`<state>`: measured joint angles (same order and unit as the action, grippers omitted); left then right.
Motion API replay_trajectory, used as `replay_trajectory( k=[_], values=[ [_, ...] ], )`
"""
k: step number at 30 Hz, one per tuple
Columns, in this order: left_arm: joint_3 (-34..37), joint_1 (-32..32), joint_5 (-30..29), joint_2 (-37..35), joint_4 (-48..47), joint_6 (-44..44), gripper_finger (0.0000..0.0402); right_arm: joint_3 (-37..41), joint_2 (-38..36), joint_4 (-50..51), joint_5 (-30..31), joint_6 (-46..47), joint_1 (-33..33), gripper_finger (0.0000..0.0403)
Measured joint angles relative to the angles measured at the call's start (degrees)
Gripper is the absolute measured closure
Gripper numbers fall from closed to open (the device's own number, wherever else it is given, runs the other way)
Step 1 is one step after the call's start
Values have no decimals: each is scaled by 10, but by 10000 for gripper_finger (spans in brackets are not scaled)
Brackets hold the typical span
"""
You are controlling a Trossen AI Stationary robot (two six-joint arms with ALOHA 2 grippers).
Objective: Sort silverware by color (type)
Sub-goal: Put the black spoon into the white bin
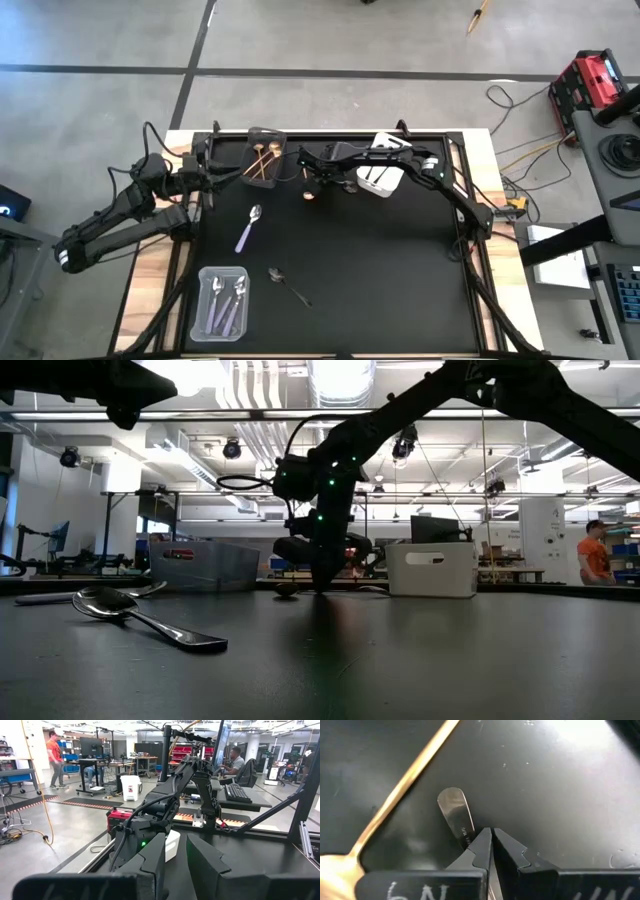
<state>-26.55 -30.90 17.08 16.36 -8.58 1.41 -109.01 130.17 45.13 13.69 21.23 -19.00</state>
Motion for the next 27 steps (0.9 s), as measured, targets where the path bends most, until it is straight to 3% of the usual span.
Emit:
replay_trajectory(
  k=[27],
  values=[
    [0, 0, 0, 0, 0, 0, 341, -1, -3, 71, -28, 23, 55, 390]
  ],
)
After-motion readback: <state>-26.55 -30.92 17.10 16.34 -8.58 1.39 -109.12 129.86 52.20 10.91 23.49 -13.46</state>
